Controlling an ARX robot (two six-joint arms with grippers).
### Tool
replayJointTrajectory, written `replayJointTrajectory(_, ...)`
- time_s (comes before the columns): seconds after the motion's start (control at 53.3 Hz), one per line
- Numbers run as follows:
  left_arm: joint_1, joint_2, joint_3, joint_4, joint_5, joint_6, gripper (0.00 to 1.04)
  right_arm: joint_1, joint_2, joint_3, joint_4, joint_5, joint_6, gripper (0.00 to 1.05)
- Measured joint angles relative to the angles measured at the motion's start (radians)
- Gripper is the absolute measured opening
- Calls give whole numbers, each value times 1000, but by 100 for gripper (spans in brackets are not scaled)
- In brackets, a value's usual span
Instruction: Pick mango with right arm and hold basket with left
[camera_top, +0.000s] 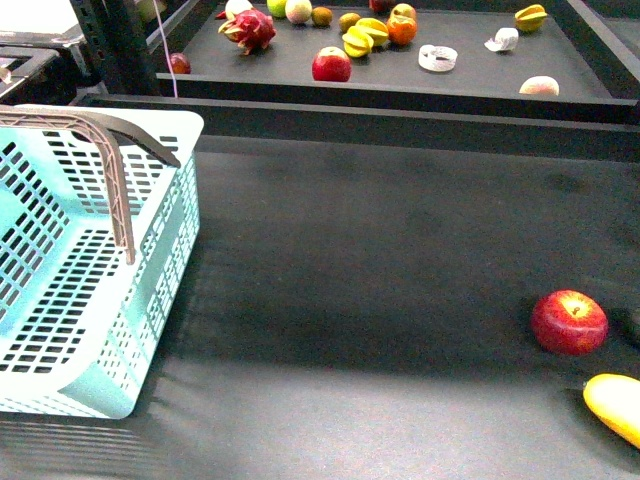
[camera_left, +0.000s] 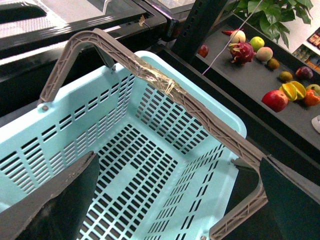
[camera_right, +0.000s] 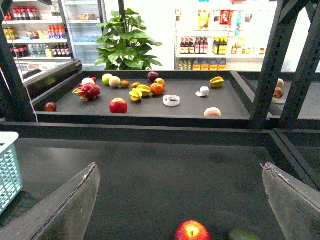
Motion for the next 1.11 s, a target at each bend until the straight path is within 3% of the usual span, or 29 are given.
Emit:
replayJointTrajectory(0.263, 16, 342, 213, 39, 90, -238, 99, 0, 0, 0, 0, 0, 0, 97)
replayJointTrajectory(0.488, 22, 389, 296, 14, 111, -293, 99, 0, 0, 0, 0, 0, 0, 97)
replayJointTrajectory(0.732, 27, 504, 412, -42, 197, -381, 99, 0, 0, 0, 0, 0, 0, 97)
replayJointTrajectory(1.107, 91, 637, 563, -56, 227, -457, 99, 0, 0, 0, 0, 0, 0, 97)
